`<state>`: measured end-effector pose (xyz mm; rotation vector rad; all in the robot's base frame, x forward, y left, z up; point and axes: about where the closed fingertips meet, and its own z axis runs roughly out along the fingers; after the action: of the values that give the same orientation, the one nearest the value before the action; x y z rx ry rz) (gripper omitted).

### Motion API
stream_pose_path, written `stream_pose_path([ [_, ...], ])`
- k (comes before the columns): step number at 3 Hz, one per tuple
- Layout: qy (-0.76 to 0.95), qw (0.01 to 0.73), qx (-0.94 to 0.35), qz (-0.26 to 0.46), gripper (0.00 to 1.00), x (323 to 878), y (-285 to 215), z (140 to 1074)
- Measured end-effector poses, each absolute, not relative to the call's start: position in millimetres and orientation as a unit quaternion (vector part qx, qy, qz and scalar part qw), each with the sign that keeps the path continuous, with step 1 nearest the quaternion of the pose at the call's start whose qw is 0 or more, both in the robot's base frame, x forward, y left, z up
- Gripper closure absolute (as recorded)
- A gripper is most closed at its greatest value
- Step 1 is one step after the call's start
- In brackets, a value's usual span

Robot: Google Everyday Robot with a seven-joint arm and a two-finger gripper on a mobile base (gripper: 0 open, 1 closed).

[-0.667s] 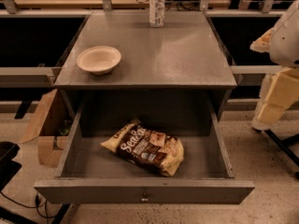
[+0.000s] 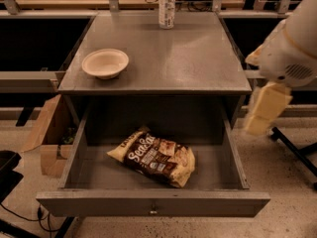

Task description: Pick brown chip bag from top drawer and place on counter

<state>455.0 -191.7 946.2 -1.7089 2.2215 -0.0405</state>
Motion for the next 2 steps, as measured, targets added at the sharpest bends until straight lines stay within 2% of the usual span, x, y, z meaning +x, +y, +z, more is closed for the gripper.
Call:
stream_pose_path([
  [1,0.781,0.173,-0.599,0.008,0.00,471,-168,915],
  [2,0.778,0.176,-0.601,0.051,0.00,484,-117,868],
])
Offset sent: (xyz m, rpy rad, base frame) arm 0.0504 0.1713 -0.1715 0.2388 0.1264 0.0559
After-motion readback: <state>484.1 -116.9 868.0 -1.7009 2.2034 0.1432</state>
